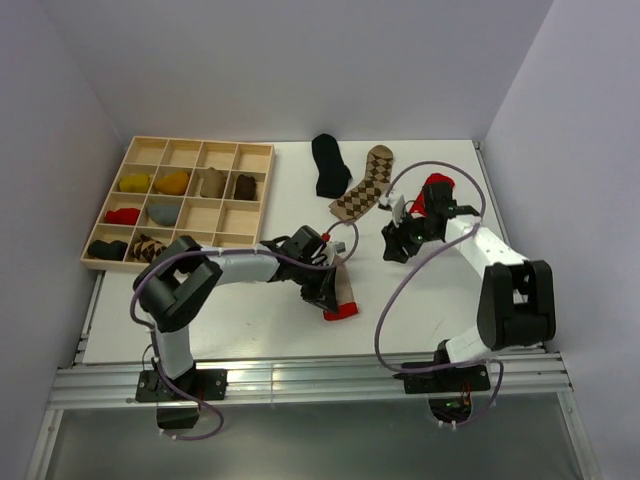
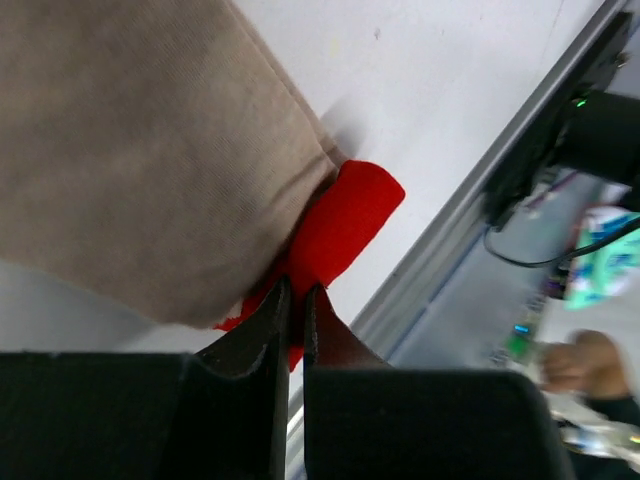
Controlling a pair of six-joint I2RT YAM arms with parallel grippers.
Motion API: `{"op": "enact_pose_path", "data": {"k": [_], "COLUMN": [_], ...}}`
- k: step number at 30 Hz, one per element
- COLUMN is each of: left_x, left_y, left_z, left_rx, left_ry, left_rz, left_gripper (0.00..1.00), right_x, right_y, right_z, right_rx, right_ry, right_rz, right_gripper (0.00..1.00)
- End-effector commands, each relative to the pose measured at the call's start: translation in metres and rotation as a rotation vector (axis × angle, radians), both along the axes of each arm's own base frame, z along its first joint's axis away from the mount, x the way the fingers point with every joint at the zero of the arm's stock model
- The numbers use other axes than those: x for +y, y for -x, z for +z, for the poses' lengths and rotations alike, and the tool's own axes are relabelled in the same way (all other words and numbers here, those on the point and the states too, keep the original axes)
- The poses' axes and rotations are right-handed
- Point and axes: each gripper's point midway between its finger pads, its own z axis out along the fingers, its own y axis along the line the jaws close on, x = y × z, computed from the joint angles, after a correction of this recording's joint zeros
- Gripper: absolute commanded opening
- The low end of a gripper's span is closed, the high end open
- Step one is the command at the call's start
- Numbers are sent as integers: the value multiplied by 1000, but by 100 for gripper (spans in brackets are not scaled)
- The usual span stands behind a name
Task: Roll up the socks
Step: Roll the sock at the center of the board.
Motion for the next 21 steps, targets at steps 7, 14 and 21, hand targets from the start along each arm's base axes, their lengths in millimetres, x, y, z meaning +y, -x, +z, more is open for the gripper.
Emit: {"op": "enact_pose_path", "data": {"k": [7, 14, 21], "left_x": [-21, -11, 1], "left_y": [2, -12, -20], "left_z": [9, -9, -26], "left_rx": [402, 438, 467], "left_ry": [-38, -107, -133], "left_rz": [70, 122, 139], "left_gripper": [0, 0, 0], "right_x": [33, 65, 82], "right_y": [43, 99, 131], "right_z": [-4, -1, -9], "right_rx": [-358, -480, -529], "right_ry": [129, 89, 92], "right_rz": [300, 529, 648], "right_gripper": [58, 65, 67]}}
